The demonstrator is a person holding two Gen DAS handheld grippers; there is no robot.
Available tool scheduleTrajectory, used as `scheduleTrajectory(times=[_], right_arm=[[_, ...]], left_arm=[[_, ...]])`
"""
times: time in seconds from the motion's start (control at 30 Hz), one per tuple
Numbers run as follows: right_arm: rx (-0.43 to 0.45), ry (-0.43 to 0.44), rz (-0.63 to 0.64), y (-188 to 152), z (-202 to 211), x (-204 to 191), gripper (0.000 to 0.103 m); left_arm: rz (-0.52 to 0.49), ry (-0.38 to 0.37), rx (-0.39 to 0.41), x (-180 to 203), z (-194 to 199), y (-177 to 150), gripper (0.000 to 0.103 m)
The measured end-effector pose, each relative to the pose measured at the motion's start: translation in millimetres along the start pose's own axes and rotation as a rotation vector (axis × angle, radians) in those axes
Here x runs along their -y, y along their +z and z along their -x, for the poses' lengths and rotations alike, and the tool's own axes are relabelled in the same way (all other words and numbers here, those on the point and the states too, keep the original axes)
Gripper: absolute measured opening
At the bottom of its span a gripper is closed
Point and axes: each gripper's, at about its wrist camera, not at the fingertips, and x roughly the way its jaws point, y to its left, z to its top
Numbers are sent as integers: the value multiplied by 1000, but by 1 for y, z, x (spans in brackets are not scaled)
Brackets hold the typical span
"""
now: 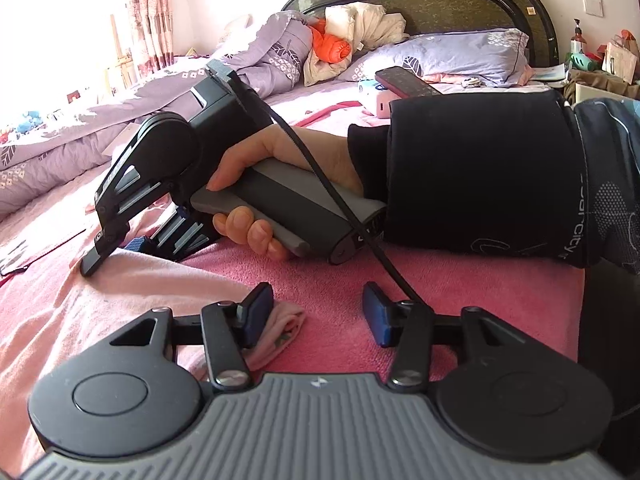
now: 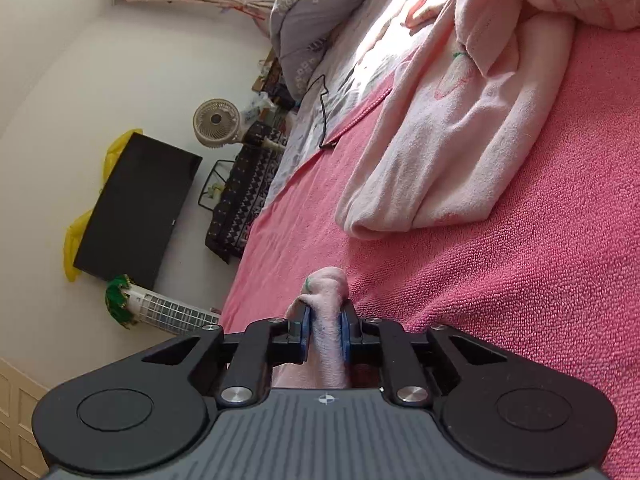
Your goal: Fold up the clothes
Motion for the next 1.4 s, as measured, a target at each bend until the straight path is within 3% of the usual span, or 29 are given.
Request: scheduleTrajectory(times=[0.1,0.17,0.2,0.27,0.33,0.47,0.6,0.73,0.8,0.93,0.97,1.13,1.3,1.4], right_arm=[[19,55,-5,-6,15,-4,48],[23,77,16,-10,28,-10,75],[26,79,30,-13,35,-13,79],[45,-3,96,-27,54,-23,83],[64,-84,162,-42,72,-33,83],[110,-260,407,-100,104,-54,83],[115,-199,430,-151,113,-57,83],[110,-132,331,-151,104,-55,78],[124,-130,274,-142,101,-50,67],[171,-122,83,-127,94,-27,29],[178,-126,50,-127,93,-23,22],[156,-61,35,-133,92,-20,23],[143,-79,27,-128,72,-24,23],[148,-120,22,-129,68,-29,16]], left_arm=[[157,-132,34,-13,14,-1,54],[264,-215,60,-21,27,-4,59],[289,-211,83,-24,38,-7,61],[336,-198,129,-30,59,-12,68],[337,-97,174,-34,86,-15,71],[314,204,183,-49,122,-24,81],[325,442,119,-69,130,-38,82],[351,612,42,-84,129,-59,82],[343,671,20,-85,134,-69,84],[251,895,-114,-89,131,-94,89],[247,899,-112,-90,134,-100,91],[340,936,-73,-98,155,-108,92],[344,919,-69,-95,150,-112,92],[340,913,-70,-94,153,-113,92]])
